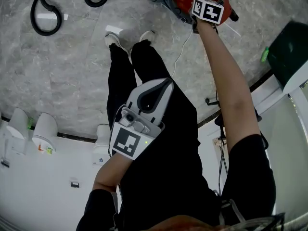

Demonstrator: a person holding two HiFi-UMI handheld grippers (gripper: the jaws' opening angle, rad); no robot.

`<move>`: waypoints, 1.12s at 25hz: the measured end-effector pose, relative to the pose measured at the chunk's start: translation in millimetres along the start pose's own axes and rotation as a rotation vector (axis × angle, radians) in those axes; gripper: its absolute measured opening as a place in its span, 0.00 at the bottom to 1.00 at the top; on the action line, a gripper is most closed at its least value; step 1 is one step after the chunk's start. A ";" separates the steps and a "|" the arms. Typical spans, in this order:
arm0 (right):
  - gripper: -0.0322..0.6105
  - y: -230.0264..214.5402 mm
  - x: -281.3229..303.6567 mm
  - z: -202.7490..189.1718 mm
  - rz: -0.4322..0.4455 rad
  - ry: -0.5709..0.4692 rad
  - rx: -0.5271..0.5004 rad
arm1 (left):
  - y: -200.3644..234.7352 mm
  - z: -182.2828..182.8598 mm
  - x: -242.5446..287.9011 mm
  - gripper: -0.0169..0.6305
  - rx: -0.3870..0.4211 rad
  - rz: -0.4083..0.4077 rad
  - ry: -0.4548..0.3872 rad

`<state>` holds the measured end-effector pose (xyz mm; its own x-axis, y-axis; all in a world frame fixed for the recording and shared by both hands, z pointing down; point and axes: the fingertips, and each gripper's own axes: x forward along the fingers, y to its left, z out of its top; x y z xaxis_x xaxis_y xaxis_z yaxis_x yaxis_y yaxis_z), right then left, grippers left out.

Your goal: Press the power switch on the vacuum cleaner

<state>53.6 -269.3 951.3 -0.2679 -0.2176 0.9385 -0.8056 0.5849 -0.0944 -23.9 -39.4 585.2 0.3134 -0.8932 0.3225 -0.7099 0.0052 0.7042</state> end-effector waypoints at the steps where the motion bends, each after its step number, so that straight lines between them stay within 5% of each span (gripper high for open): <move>1: 0.08 0.3 0.2 -0.8 0.005 0.004 0.002 | 1.9 0.5 -1.3 0.06 0.005 0.001 0.001; 10: 0.08 3.8 7.6 -11.1 0.044 -0.015 0.094 | 8.7 4.3 -3.5 0.06 0.034 0.011 -0.003; 28: 0.08 6.6 3.1 -8.5 -0.029 -0.067 0.018 | 5.0 11.7 2.0 0.06 0.083 -0.015 0.041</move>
<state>52.0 -259.5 956.5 -0.2788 -0.2869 0.9165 -0.8228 0.5634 -0.0739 -34.1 -46.3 582.0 0.3488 -0.8735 0.3397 -0.7546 -0.0467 0.6546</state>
